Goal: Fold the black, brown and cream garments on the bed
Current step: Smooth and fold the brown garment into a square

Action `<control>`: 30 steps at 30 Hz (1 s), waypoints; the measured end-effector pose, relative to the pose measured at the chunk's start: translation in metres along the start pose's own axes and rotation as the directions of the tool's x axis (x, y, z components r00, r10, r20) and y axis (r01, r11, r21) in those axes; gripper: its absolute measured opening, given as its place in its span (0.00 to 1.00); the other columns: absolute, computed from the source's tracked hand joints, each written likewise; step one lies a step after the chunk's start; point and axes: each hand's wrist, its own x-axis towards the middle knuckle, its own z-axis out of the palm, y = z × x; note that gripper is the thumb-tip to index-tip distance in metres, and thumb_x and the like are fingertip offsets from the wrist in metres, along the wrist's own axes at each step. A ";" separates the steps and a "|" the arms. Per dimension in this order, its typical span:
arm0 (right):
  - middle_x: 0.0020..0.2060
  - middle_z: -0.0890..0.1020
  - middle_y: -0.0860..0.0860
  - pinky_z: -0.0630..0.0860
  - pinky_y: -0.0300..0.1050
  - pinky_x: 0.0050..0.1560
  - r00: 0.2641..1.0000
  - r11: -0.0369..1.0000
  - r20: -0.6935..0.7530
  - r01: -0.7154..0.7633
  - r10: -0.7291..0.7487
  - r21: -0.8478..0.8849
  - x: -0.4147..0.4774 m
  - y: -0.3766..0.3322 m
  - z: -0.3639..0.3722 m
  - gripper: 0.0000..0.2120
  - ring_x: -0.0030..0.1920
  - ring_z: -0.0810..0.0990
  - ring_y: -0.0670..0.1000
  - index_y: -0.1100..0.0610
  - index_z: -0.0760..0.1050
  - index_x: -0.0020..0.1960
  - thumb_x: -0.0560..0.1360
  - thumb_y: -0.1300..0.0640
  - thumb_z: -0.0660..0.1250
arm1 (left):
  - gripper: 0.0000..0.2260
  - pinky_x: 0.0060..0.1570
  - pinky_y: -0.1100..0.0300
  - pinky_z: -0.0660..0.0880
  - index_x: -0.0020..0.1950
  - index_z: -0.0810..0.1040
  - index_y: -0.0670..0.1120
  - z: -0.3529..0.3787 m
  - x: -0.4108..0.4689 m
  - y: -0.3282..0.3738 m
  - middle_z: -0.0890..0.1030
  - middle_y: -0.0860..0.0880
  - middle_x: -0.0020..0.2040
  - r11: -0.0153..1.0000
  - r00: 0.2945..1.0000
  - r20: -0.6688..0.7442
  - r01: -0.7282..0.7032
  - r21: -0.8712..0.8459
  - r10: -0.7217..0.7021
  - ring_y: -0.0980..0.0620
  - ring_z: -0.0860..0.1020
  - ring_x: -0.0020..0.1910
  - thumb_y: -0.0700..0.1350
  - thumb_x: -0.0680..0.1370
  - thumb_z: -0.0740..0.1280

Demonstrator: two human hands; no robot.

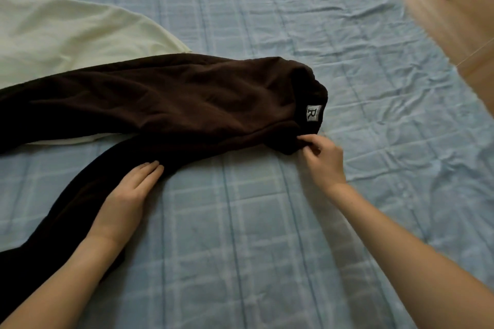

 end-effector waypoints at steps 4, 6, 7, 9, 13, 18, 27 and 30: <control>0.46 0.85 0.58 0.68 0.33 0.46 0.994 0.994 0.055 0.093 -0.090 -0.052 -0.007 0.000 -0.032 0.13 0.47 0.82 0.56 0.64 0.83 0.52 0.72 0.74 0.65 | 0.25 0.61 0.43 0.71 0.60 0.79 0.32 -0.018 -0.002 0.009 0.79 0.34 0.60 0.998 0.997 -0.071 -0.034 -0.056 0.030 0.33 0.79 0.58 0.18 0.65 0.68; 0.43 0.84 0.53 0.68 0.27 0.44 0.997 0.996 -0.002 0.073 -0.073 -0.043 -0.011 0.002 -0.060 0.13 0.44 0.80 0.47 0.62 0.83 0.50 0.72 0.73 0.64 | 0.22 0.62 0.49 0.72 0.60 0.80 0.34 -0.032 -0.014 0.011 0.80 0.37 0.60 0.995 0.992 -0.109 -0.067 -0.080 0.058 0.38 0.80 0.57 0.20 0.68 0.68; 0.41 0.83 0.51 0.68 0.24 0.44 0.998 0.998 -0.048 0.044 -0.045 -0.038 -0.011 0.004 -0.078 0.14 0.42 0.78 0.42 0.60 0.83 0.50 0.72 0.72 0.63 | 0.20 0.64 0.53 0.72 0.60 0.81 0.36 -0.041 -0.023 0.012 0.81 0.40 0.60 0.991 0.989 -0.132 -0.080 -0.104 0.066 0.42 0.80 0.58 0.23 0.70 0.68; 0.40 0.82 0.49 0.67 0.23 0.43 0.988 0.997 -0.153 -0.021 0.010 -0.069 -0.009 0.009 -0.116 0.16 0.42 0.76 0.39 0.58 0.83 0.49 0.71 0.72 0.61 | 0.18 0.67 0.63 0.69 0.62 0.81 0.41 -0.059 -0.043 0.015 0.80 0.47 0.62 0.978 0.981 -0.180 -0.105 -0.182 0.071 0.53 0.78 0.60 0.29 0.73 0.67; 0.49 0.84 0.56 0.71 0.35 0.50 0.991 0.975 -0.024 -0.133 0.131 -0.179 -0.009 0.016 -0.150 0.21 0.53 0.81 0.54 0.57 0.82 0.55 0.72 0.73 0.57 | 0.18 0.67 0.64 0.68 0.63 0.81 0.44 -0.061 -0.069 0.028 0.79 0.50 0.63 0.975 0.998 0.017 -0.060 -0.215 0.066 0.51 0.77 0.63 0.31 0.75 0.68; 0.63 0.73 0.67 0.71 0.59 0.63 0.993 0.910 0.045 -0.080 0.108 -0.407 -0.065 0.001 -0.119 0.30 0.61 0.73 0.68 0.60 0.69 0.73 0.71 0.72 0.61 | 0.21 0.66 0.38 0.69 0.67 0.77 0.41 -0.035 -0.091 0.067 0.76 0.40 0.68 0.989 0.985 0.153 -0.097 0.111 0.079 0.35 0.74 0.67 0.48 0.78 0.59; 0.53 0.82 0.64 0.80 0.57 0.49 0.920 0.782 0.232 0.390 -0.315 -0.486 -0.144 0.004 -0.040 0.25 0.52 0.82 0.64 0.66 0.80 0.59 0.62 0.69 0.77 | 0.23 0.66 0.40 0.69 0.68 0.76 0.41 0.017 -0.089 0.108 0.76 0.43 0.68 0.949 0.980 0.005 -0.192 0.249 0.197 0.41 0.75 0.66 0.40 0.73 0.66; 0.55 0.81 0.63 0.77 0.59 0.52 0.921 0.764 0.190 0.388 -0.339 -0.516 -0.126 0.019 -0.028 0.25 0.54 0.82 0.62 0.62 0.81 0.61 0.64 0.67 0.76 | 0.21 0.66 0.43 0.69 0.70 0.74 0.41 0.033 -0.076 0.092 0.75 0.43 0.69 0.959 0.987 -0.029 -0.147 0.244 0.158 0.41 0.74 0.67 0.42 0.76 0.64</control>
